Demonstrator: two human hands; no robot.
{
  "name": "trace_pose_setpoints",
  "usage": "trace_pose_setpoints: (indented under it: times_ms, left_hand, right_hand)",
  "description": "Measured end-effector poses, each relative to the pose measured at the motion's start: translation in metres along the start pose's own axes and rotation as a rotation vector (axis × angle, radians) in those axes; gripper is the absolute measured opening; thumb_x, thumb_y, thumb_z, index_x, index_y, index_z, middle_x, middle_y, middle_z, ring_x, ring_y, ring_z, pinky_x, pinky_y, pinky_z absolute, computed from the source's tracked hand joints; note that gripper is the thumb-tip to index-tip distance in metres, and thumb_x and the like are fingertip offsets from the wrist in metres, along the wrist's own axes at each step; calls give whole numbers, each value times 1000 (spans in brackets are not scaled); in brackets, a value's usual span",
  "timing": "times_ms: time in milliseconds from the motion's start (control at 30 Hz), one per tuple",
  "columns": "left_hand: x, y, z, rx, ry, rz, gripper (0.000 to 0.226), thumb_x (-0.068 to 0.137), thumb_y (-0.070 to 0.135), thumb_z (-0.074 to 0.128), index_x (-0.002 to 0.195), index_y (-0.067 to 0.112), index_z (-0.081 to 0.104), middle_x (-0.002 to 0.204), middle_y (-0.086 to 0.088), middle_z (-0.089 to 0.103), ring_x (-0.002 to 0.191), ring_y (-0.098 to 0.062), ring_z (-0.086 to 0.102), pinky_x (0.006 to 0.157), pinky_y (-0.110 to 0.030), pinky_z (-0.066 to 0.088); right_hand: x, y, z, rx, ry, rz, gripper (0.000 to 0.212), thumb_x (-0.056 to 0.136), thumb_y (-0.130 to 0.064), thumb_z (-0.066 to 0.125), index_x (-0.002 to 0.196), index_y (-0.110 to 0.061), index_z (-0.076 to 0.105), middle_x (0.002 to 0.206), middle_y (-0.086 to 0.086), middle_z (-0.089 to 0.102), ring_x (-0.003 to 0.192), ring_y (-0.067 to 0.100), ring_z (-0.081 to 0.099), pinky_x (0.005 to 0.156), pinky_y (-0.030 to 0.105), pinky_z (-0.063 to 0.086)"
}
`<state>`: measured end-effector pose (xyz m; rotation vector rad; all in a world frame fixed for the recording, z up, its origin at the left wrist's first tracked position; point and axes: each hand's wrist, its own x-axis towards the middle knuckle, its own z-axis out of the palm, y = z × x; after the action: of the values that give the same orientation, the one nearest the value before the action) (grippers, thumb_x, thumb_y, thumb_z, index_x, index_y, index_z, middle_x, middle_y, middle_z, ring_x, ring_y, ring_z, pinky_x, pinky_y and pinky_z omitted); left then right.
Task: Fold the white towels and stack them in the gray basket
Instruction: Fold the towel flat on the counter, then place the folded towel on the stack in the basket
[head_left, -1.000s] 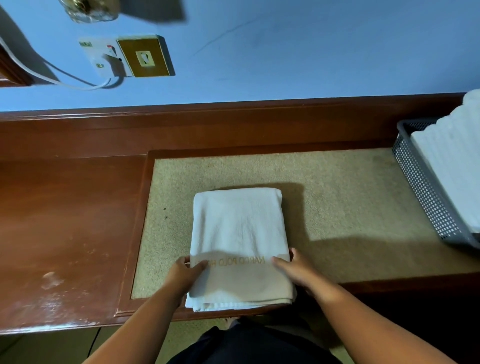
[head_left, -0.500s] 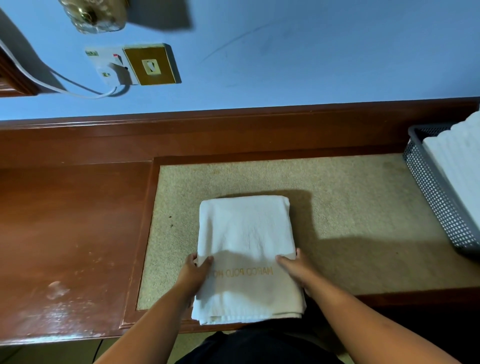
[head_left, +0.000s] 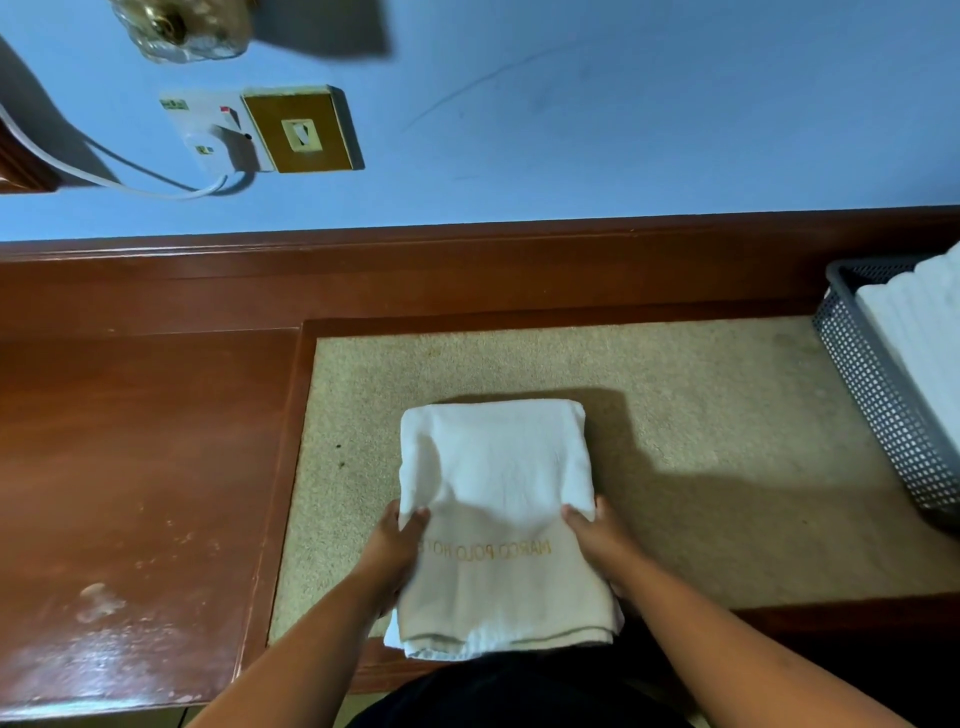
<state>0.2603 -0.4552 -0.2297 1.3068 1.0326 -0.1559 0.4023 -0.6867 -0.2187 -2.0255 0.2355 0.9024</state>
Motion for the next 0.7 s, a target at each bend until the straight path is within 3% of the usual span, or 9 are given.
trace_pose_setpoints:
  times_ms: [100,200,367,467,567,700]
  left_hand:
    - [-6,1,0,-32,6,27,23,105,29,52,124,17,57,103,-19,73,89,-36,74,67,-44,62]
    - [-16,7,1,-49,16,54,21,106,28,51,122,17,59,100,-18,75,86,-34,75,64,-41,60]
    - [-36,13,9,-43,45,88,21,105,32,52,120,19,58,101,-15,74,86,-32,75,63,-39,60]
    - [-49,13,19,-42,55,118,20,105,32,52,118,19,60,100,-15,75,84,-31,75,61,-38,60]
    - [-63,4,34,-38,51,138,23,104,34,54,119,19,63,100,-15,76,87,-32,75,70,-46,62]
    - [-89,-6,62,-53,34,162,23,103,33,56,119,18,64,102,-15,75,88,-33,74,71,-45,60]
  right_hand:
    - [-3,1,-1,33,3,-37,45,98,-31,59,139,-15,48,125,4,62,103,19,58,88,30,45]
    - [-7,-1,-5,45,4,-70,44,99,-32,58,139,-16,47,121,-2,59,102,17,58,87,28,43]
    - [-18,-3,-21,64,-11,-127,38,100,-29,58,135,-17,51,103,-5,60,82,2,57,65,19,43]
    - [-26,0,-35,92,-28,-138,41,99,-31,58,137,-18,49,109,-3,59,93,14,60,79,26,45]
    - [-34,15,-53,138,-51,-119,35,99,-32,59,131,-22,51,111,-3,62,99,18,63,87,32,50]
    - [-50,38,-83,181,-58,-102,35,98,-28,61,130,-17,55,110,0,68,98,20,68,88,36,55]
